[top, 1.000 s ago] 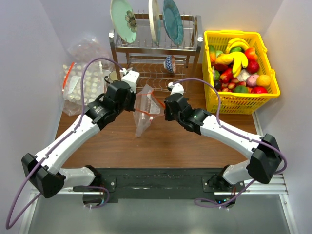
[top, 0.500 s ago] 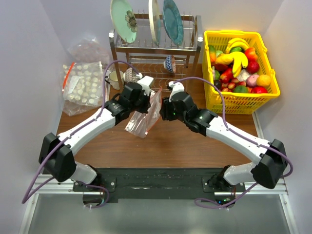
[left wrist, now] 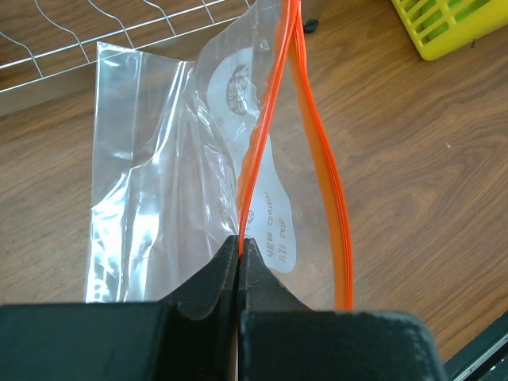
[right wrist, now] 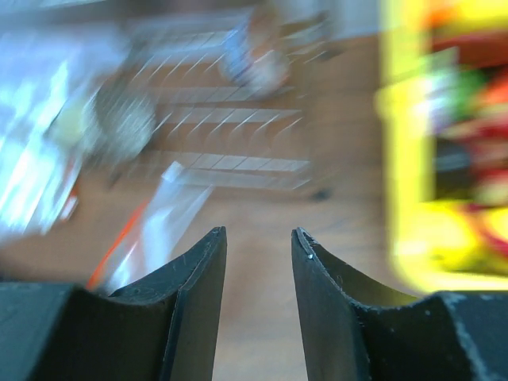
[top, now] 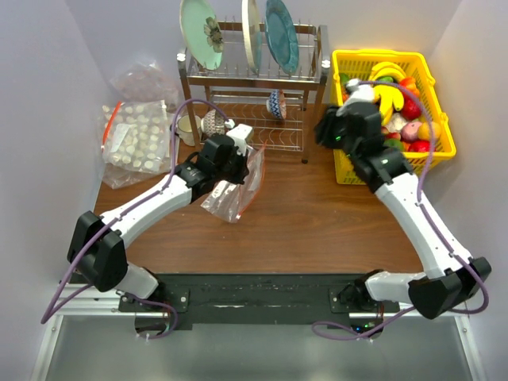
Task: Place the food in the zip-top bag and seal the zipper
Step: Pick up the fake fruit from the bin.
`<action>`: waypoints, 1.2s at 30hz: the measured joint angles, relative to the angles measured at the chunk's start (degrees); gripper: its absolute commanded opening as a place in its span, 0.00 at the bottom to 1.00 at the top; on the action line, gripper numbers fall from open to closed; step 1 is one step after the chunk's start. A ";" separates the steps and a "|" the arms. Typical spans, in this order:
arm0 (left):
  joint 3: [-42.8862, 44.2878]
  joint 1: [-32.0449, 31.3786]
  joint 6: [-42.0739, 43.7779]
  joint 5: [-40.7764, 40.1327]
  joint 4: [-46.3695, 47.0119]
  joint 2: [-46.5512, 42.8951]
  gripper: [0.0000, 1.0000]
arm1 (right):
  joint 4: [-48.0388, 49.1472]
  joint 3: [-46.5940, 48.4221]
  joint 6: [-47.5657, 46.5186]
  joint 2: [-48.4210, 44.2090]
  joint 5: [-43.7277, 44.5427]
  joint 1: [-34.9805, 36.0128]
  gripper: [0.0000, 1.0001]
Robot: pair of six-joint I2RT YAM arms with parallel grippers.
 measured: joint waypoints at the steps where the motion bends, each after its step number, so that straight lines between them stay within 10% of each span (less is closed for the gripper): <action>1: 0.00 0.00 0.00 0.00 0.00 -0.02 0.00 | -0.07 0.68 0.02 -0.11 0.31 -3.08 0.42; 14: -2.10 0.00 1.01 0.09 2.25 -7.37 0.00 | 2.60 6.45 5.14 15.82 -3.78 -24.94 0.48; 25: -4.61 0.00 3.43 2.21 5.29 -7.65 0.00 | 13.79 6.45 13.20 23.34 -0.11 -26.75 0.75; 36: -6.62 0.00 4.20 4.00 8.59 -7.91 0.00 | 12.79 18.29 5.18 37.20 10.21 -26.99 0.76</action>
